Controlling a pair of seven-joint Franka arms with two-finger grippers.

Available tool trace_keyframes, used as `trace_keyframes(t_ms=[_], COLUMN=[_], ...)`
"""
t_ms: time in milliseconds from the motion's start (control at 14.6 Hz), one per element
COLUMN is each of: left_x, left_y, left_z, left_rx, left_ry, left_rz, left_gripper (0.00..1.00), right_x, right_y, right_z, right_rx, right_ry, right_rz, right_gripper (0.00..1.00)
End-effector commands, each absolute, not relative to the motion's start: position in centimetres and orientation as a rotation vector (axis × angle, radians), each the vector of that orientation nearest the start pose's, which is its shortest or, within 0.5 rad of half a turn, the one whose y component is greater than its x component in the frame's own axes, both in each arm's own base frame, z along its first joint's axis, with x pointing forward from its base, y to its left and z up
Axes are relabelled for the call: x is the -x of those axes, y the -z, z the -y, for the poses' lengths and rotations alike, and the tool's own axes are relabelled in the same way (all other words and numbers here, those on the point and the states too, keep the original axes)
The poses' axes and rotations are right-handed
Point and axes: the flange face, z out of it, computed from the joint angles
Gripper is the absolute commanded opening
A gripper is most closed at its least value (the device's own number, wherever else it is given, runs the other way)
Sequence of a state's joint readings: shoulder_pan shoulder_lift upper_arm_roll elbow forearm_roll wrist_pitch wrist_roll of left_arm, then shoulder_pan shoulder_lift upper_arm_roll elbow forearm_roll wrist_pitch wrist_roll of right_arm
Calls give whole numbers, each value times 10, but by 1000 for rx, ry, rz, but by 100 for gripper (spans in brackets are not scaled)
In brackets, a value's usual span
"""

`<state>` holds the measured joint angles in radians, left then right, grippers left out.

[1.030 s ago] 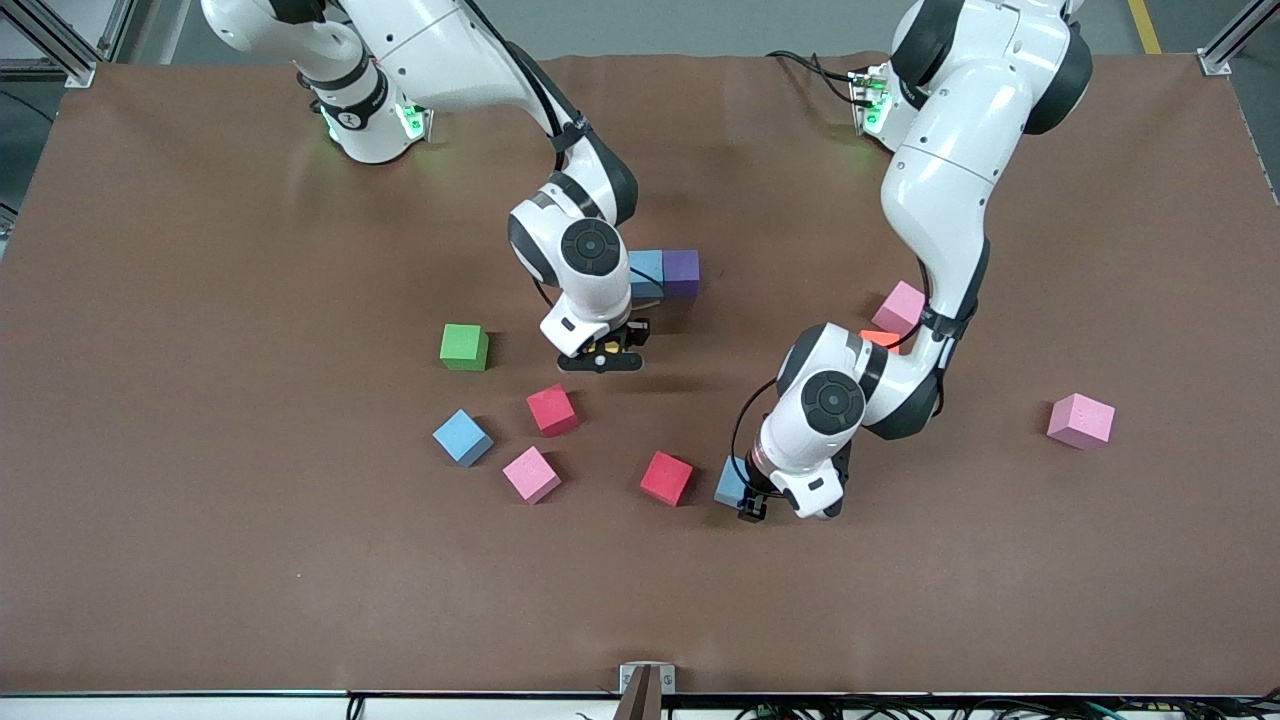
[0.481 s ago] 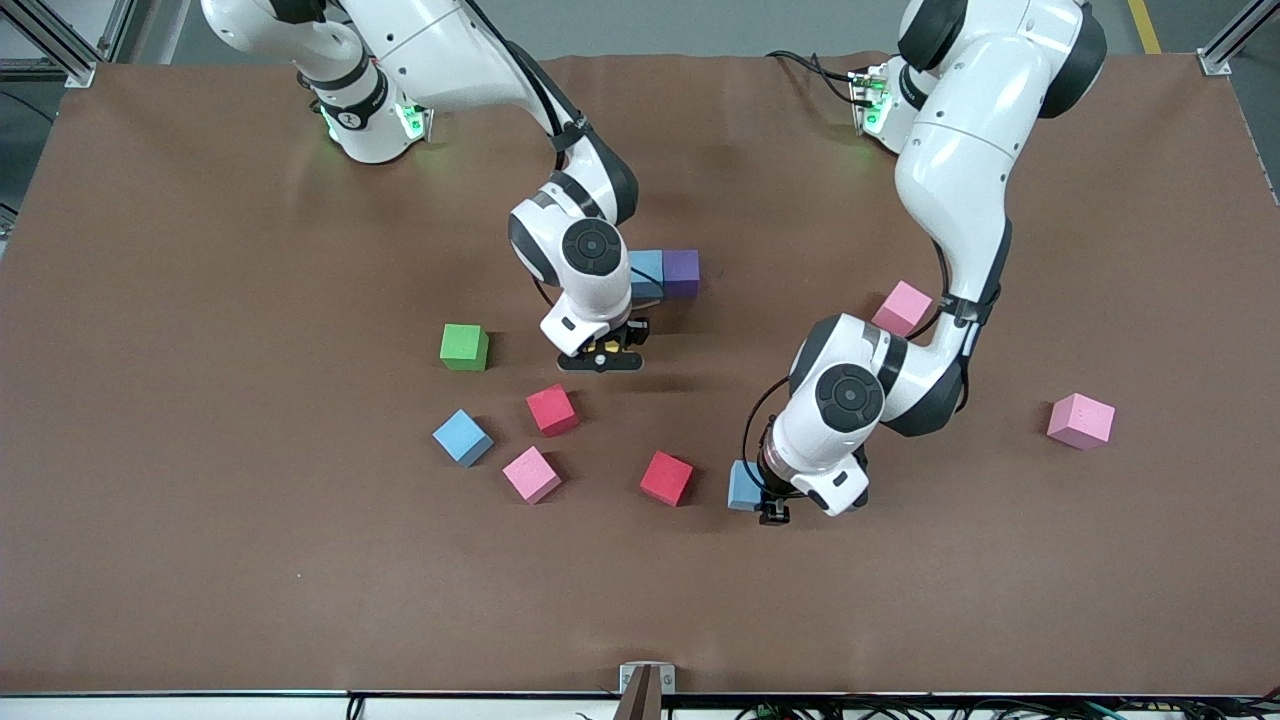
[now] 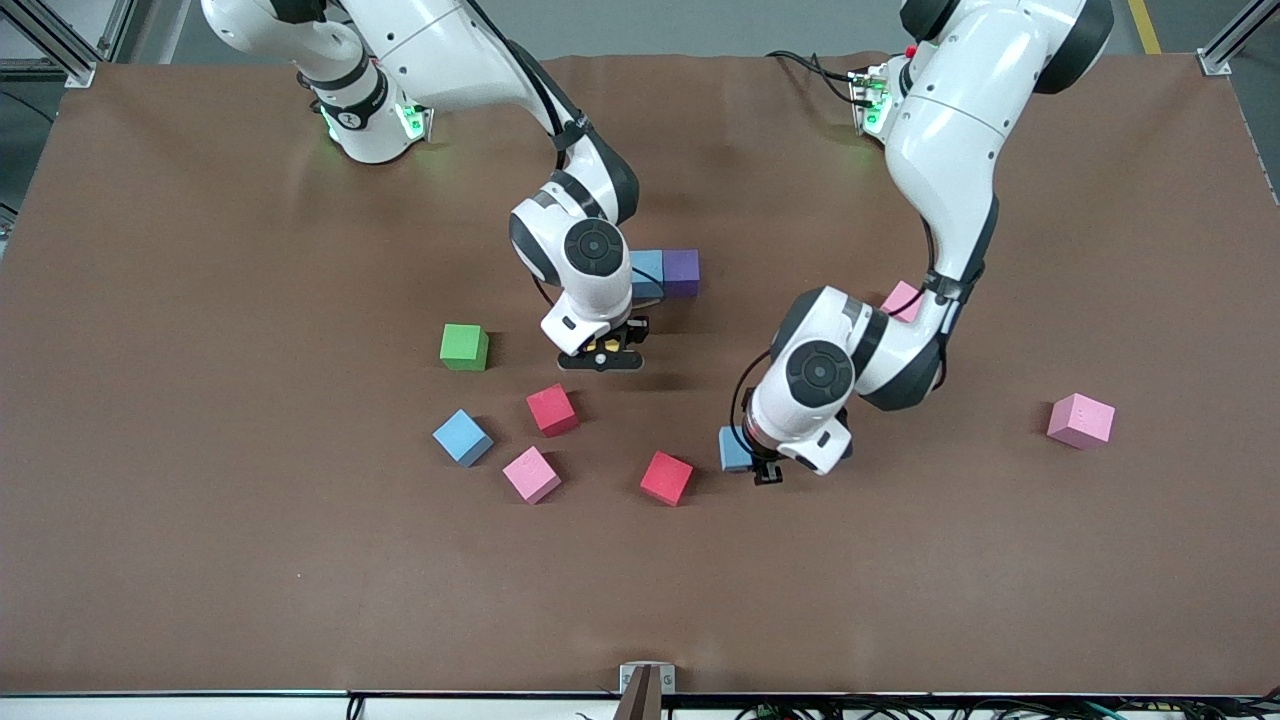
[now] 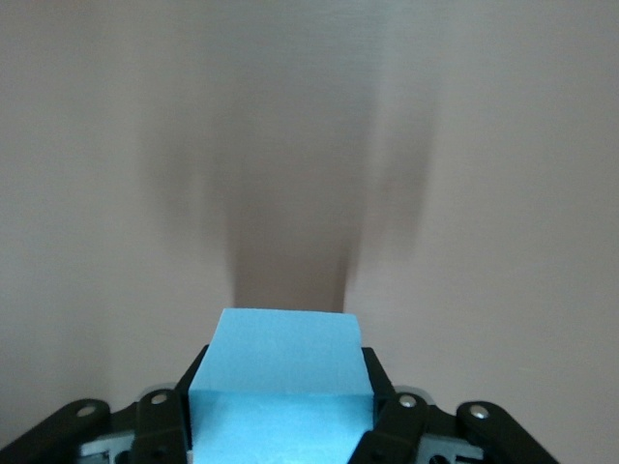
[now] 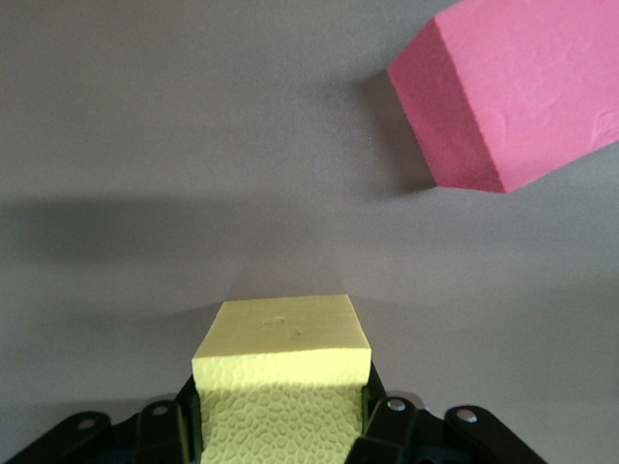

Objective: Arrange 11 blocks into digit 3

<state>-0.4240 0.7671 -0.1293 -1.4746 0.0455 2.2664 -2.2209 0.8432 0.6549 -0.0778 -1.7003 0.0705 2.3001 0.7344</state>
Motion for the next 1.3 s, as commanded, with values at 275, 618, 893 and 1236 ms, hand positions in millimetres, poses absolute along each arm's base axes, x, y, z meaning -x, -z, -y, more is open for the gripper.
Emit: trace_keyframes(t_ms=[275, 618, 893, 1236], left_x=[-590, -593, -590, -592], left_y=[-252, -250, -247, -248], left_z=[344, 345, 349, 347], left_rx=[-2074, -2049, -2065, -2071], left_ry=[27, 34, 35, 27], left_rz=[-2297, -2287, -2279, -2273], left_gripper=[11, 11, 11, 11], right_x=[-481, -490, -492, -489], right_y=[-214, -214, -213, -214], right_z=[-474, -476, -476, -479], right_rx=[3184, 3197, 3209, 3196], right_ry=[-27, 20, 45, 31], right_rz=[-8, 40, 174, 216], right_gripper=[0, 0, 0, 0])
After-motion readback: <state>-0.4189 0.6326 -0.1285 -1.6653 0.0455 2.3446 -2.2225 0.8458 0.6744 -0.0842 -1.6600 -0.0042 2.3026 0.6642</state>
